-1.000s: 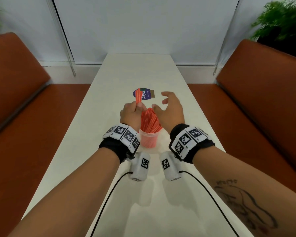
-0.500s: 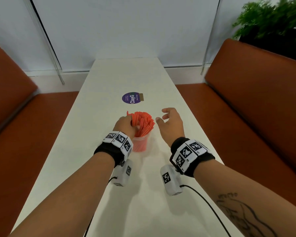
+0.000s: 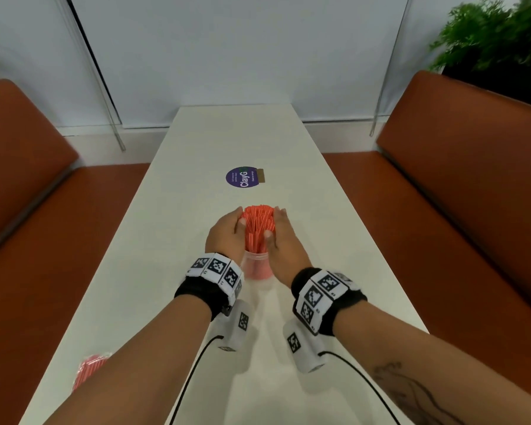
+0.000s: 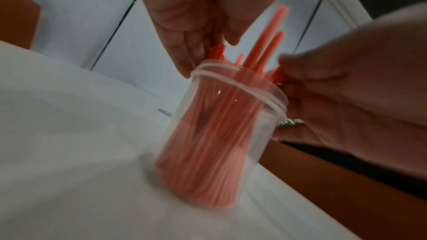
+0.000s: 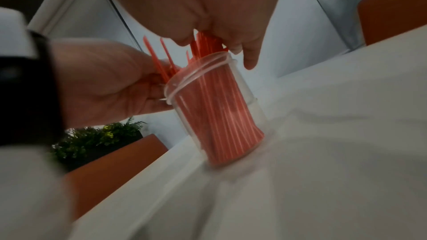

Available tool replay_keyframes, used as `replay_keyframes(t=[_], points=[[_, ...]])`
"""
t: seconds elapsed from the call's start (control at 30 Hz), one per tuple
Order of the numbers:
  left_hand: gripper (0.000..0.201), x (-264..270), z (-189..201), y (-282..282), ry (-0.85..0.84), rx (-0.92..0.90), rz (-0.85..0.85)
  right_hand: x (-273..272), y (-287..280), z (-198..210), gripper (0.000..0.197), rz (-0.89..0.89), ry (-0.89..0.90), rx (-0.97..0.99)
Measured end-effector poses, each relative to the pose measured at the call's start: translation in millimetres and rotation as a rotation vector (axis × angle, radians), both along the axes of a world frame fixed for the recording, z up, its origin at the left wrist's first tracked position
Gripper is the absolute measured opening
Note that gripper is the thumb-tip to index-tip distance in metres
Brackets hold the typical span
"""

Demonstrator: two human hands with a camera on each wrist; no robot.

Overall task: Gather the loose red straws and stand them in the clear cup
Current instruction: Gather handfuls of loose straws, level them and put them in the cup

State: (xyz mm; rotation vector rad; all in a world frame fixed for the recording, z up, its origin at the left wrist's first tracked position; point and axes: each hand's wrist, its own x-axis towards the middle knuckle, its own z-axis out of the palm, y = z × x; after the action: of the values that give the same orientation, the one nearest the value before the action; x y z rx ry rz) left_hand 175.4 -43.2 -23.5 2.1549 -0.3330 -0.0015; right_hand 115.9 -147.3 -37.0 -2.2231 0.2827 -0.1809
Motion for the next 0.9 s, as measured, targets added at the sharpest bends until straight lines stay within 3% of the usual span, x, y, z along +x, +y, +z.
replay_keyframes(t=[0.13,0.3,0.5,0.63,0.73,0.83,0.9], points=[[0.04,-19.9,-5.8,-0.9,-0.101,0.077,-0.036,4.6,-12.0,7.7,0.055,0.074,0.031,-0.049],[0.05,-11.5,0.7,0.9,-0.1,0.09,-0.016,5.6,-24.0,24.8,0.053,0.052,-0.08,-0.029],[0.056,-2.5,0.0,-2.1,-0.188,0.469,-0.247,17.7,-30.6,14.3,0.052,0.23,0.001,-0.446],[0.053,5.8,-5.1,-1.6,-0.232,0.529,-0.279,18.6,-26.2,15.8,0.056,0.233,0.083,-0.56],[0.064,7.3,-2.8,1.0,-0.124,0.331,-0.321,18.9,-28.8,31.0,0.065,0.275,0.154,-0.327],[0.117,2.0,-4.8,10.3,0.125,-0.044,-0.228,10.4,-43.7,43.8,0.086,0.146,0.093,0.16],[0.141,-2.1,-6.6,15.9,0.212,-0.084,-0.189,3.5,-55.5,39.1,0.099,0.076,0.116,0.267]])
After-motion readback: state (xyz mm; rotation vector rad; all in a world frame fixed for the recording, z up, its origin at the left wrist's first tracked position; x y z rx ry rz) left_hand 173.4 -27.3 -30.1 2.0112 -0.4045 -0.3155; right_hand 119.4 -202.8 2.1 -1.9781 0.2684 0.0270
